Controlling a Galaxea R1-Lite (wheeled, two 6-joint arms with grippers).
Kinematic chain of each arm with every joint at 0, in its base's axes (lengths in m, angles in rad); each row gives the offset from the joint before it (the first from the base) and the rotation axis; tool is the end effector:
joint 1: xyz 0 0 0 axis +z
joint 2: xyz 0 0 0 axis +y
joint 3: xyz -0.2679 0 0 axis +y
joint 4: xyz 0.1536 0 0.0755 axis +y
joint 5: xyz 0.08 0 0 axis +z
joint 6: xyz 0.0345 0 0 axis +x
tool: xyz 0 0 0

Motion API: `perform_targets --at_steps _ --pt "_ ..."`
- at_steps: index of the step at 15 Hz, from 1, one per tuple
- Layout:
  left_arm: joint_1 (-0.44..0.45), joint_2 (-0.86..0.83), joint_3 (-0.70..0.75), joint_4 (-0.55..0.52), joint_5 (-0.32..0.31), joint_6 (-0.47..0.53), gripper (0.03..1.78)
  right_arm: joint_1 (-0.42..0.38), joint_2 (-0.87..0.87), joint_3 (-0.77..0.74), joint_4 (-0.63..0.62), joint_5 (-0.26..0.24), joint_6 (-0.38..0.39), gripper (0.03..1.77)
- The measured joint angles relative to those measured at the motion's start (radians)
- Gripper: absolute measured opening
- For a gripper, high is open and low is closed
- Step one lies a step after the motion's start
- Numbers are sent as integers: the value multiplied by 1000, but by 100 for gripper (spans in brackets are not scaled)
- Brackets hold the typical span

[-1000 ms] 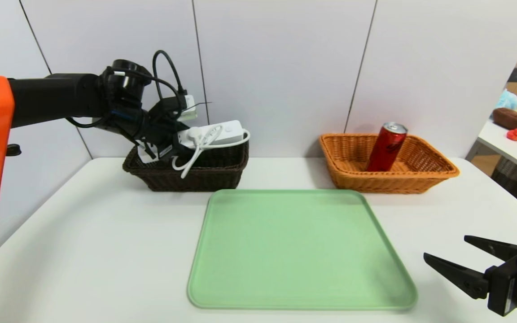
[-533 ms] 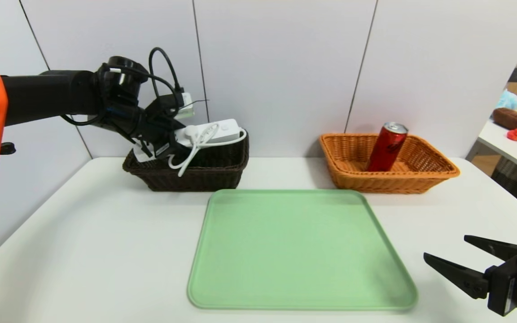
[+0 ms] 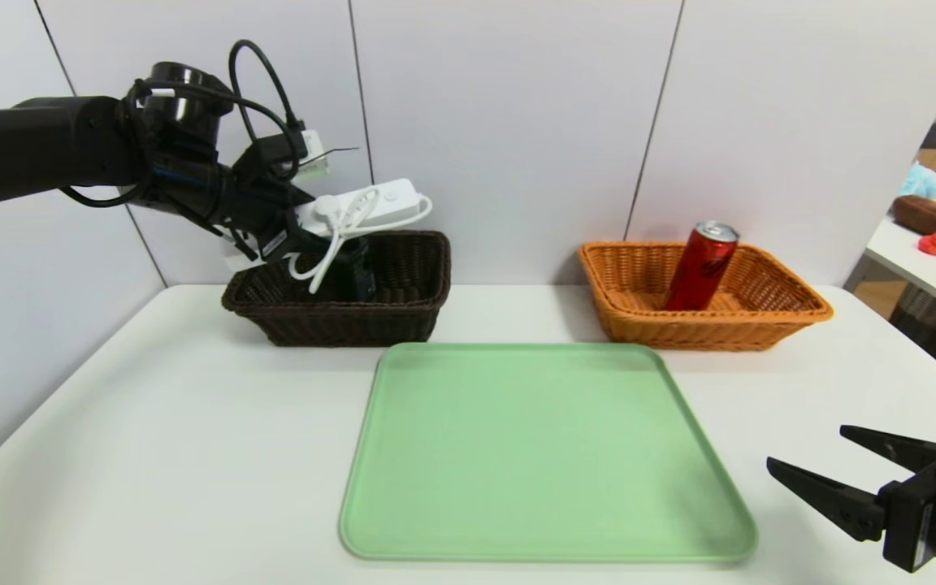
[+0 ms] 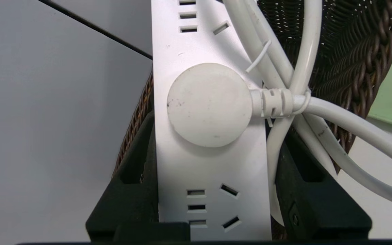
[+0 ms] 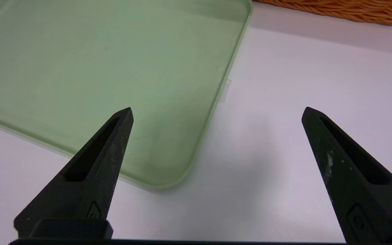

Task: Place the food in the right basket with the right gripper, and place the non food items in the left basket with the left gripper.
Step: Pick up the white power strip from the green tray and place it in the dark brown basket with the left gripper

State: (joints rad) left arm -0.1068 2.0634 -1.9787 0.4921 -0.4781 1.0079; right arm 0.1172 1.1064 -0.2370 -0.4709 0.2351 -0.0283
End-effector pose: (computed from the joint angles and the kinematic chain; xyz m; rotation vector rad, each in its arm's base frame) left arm 0.3750 -0.0562 0.2380 0.8432 0.2362 -0.8001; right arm 0.1395 0.0245 0.1268 -0.0040 0.3949 0.3532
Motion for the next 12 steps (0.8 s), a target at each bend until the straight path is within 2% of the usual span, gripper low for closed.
perform_targets --at_steps 6,12 --pt "-15 -22 1 97 -17 9 94 0 0 -1 0 -1 1 171" --pt "-37 27 1 109 -40 11 94 -1 0 2 1 0 1 171"
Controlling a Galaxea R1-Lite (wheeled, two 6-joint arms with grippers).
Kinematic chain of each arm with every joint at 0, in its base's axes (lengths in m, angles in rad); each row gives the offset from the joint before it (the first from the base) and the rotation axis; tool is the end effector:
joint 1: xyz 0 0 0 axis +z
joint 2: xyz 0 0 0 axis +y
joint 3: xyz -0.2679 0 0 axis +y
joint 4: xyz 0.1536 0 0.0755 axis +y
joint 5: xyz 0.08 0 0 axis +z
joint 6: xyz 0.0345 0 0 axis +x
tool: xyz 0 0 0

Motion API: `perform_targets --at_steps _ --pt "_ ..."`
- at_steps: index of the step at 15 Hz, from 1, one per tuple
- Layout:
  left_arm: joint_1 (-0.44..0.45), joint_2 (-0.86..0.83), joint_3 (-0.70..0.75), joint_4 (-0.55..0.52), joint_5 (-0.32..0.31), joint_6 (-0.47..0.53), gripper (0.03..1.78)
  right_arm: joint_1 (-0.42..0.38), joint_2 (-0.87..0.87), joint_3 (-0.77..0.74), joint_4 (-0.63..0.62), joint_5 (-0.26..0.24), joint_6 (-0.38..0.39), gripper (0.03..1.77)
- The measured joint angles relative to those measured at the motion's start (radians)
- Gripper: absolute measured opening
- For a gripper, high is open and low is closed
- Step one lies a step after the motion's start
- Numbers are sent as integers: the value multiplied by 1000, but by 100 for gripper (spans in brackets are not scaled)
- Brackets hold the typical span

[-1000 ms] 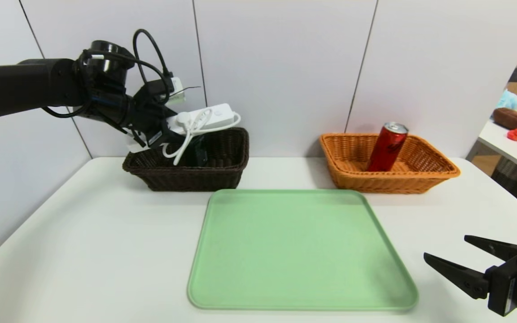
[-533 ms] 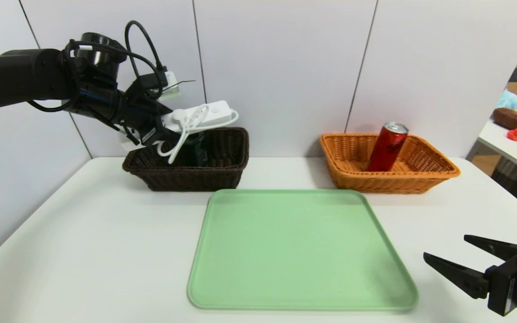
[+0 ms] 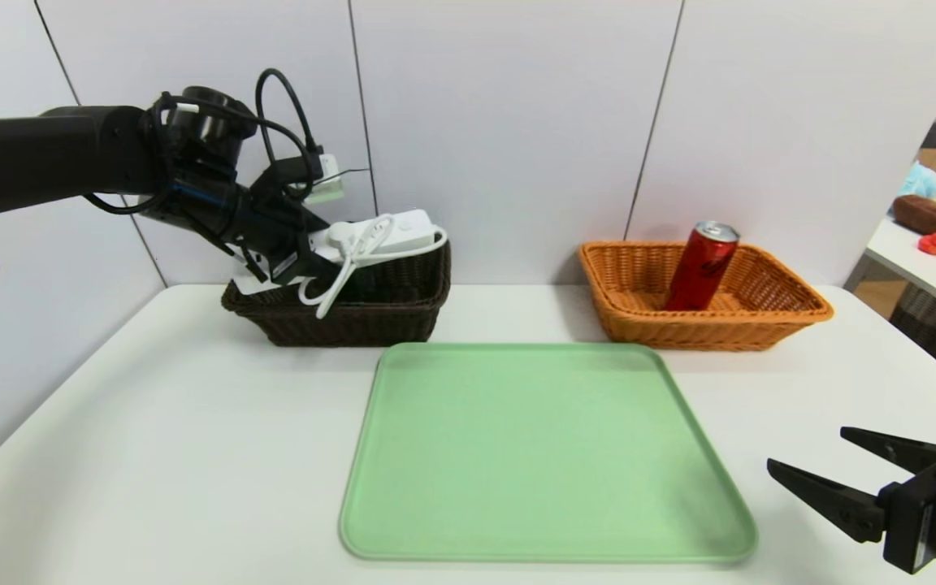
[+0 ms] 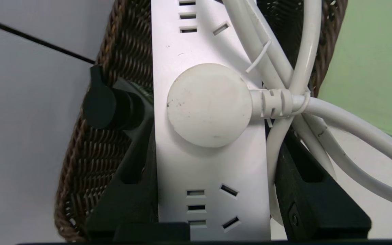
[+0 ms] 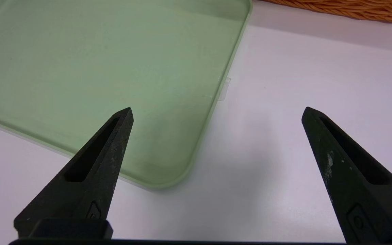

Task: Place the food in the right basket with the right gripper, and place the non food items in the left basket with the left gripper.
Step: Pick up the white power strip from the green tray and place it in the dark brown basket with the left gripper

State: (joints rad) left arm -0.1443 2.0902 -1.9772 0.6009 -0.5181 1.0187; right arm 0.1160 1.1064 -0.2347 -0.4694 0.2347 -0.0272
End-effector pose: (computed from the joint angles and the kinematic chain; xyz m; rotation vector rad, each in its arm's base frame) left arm 0.3709 -0.0712 0.2183 0.8036 0.3237 -0.9279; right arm 0.1393 0.0243 0.1261 -0.0026 0.3989 0.3514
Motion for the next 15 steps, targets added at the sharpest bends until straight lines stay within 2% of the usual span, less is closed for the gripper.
perform_targets --at_steps 4,11,15 --pt "-11 40 0 1 -7 -1 94 0 1 2 1 0 2 171" --pt "-11 92 -2 -109 1 -47 94 0 0 3 1 0 1 171" --pt "4 98 -2 -121 14 -47 94 0 0 3 5 0 1 171"
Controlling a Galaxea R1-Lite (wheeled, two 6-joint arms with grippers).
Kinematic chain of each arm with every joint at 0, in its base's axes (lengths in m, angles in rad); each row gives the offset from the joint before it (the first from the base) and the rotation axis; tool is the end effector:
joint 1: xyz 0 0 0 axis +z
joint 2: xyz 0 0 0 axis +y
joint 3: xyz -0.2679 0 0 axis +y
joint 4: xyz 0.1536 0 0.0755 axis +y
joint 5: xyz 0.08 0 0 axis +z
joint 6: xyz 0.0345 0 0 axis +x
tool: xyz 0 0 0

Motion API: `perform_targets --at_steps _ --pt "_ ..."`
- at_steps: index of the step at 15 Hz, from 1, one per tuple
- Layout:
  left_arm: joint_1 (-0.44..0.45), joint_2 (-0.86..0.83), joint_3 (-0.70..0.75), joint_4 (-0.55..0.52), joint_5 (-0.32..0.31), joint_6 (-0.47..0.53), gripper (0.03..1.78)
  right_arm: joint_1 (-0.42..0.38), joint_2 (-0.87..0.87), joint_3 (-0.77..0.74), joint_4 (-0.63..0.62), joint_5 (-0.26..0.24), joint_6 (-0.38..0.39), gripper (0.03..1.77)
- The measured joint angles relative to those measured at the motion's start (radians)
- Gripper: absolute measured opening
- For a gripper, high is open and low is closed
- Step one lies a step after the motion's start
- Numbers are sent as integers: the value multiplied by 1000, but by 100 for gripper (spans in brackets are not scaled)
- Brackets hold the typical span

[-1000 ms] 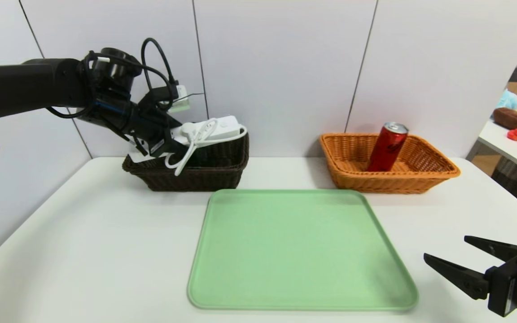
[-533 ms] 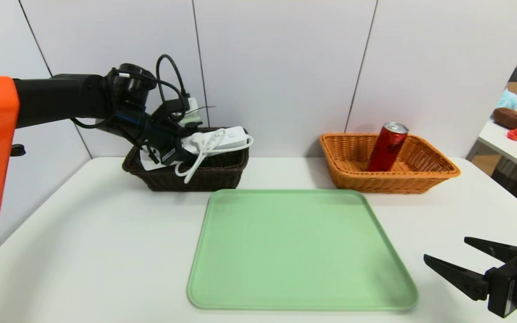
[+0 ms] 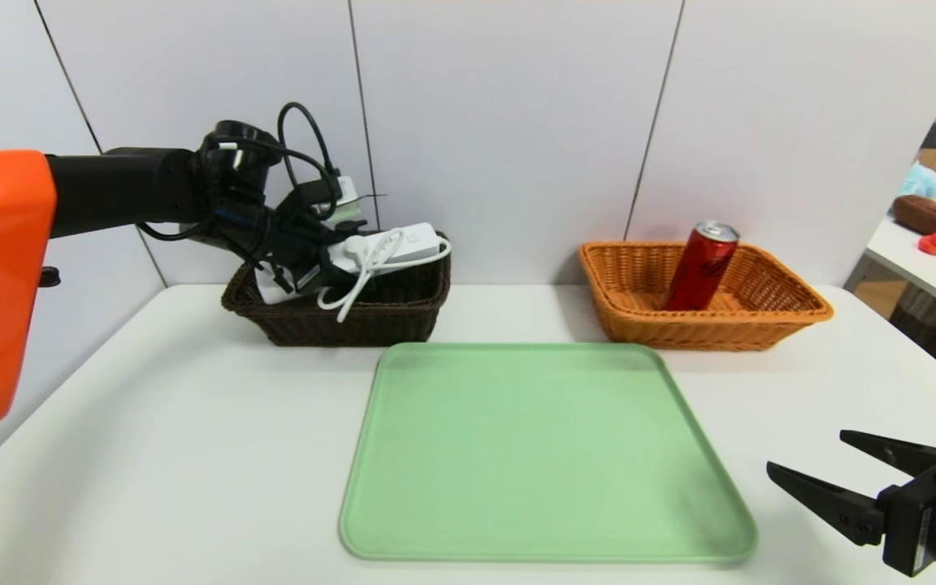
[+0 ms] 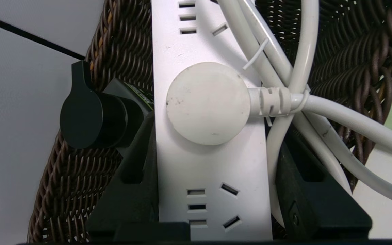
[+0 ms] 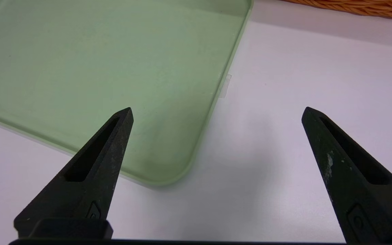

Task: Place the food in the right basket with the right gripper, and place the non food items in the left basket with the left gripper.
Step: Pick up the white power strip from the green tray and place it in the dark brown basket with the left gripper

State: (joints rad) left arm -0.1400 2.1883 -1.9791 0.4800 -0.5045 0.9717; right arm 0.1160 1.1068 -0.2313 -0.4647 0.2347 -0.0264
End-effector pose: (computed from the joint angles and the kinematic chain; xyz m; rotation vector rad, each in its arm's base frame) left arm 0.3998 -0.0732 0.1903 0.7730 0.3294 -0.8923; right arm 0.1387 0.0242 0.1247 -0.0013 0.4076 0.3511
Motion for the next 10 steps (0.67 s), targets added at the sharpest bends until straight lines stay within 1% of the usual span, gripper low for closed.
perform_targets --at_steps 4,6,8,10 --pt "12 2 -1 0 3 39 94 0 0 5 -1 0 -1 171" --pt "17 4 -1 1 5 90 94 0 0 8 0 0 -1 171" --pt "27 6 -1 5 21 161 94 0 0 9 0 0 -2 171" --pt "30 8 -1 7 43 190 94 4 0 9 0 -1 -4 171"
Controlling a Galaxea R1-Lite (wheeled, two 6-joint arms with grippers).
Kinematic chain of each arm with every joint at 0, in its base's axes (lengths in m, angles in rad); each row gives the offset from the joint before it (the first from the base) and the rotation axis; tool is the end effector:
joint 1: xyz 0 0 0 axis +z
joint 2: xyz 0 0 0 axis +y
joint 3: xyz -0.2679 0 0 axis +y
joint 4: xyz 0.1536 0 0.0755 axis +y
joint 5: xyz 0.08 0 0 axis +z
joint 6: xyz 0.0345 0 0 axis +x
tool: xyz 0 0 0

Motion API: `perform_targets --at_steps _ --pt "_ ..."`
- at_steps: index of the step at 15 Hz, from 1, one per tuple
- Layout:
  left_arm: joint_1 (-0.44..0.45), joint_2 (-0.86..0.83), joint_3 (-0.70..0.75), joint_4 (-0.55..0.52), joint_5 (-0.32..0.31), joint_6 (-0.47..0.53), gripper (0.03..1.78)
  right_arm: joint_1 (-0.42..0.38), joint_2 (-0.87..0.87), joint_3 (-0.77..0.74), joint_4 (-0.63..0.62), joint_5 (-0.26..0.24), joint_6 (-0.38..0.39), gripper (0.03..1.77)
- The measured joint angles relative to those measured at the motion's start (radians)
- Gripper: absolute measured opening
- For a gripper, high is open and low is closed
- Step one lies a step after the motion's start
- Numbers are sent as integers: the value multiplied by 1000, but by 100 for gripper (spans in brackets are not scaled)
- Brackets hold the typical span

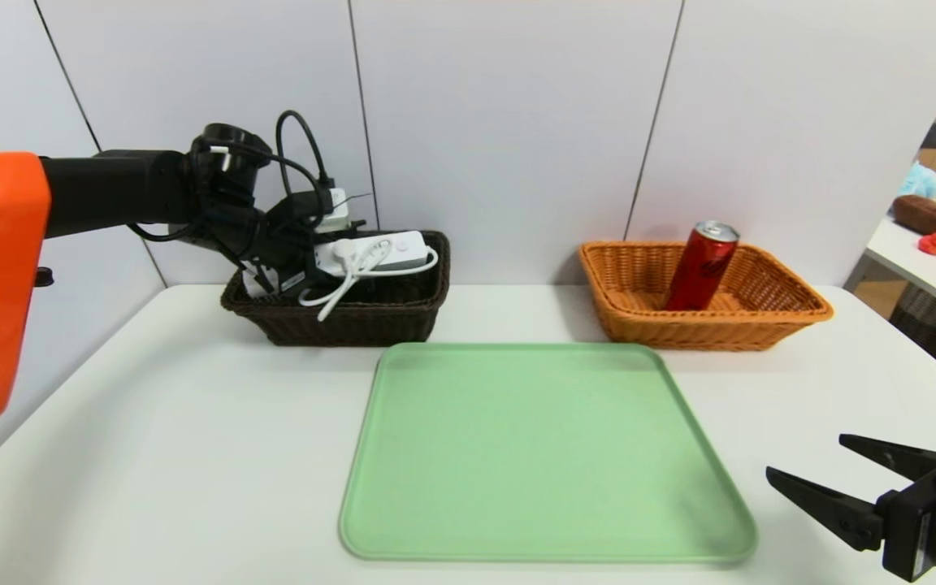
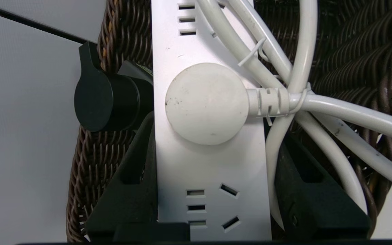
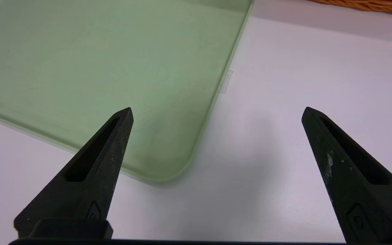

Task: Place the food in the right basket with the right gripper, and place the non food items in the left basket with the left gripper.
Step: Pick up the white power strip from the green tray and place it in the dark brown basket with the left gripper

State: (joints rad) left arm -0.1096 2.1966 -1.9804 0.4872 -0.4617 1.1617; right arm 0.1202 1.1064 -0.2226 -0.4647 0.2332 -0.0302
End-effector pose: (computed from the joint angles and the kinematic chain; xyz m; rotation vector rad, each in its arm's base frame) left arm 0.4036 -0.0599 0.1862 0.9569 0.2984 -0.8781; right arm 0.1376 0.0246 0.1224 -0.0057 0.4153 0.3545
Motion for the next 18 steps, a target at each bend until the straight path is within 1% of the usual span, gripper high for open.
perform_targets --at_steps 3,6,18 --pt "0 2 2 6 14 29 94 3 0 1 2 0 0 171" --pt "-8 3 3 11 33 37 94 5 0 5 -2 1 -1 171" --pt "-18 -3 2 13 37 23 94 5 1 4 -3 3 0 171"
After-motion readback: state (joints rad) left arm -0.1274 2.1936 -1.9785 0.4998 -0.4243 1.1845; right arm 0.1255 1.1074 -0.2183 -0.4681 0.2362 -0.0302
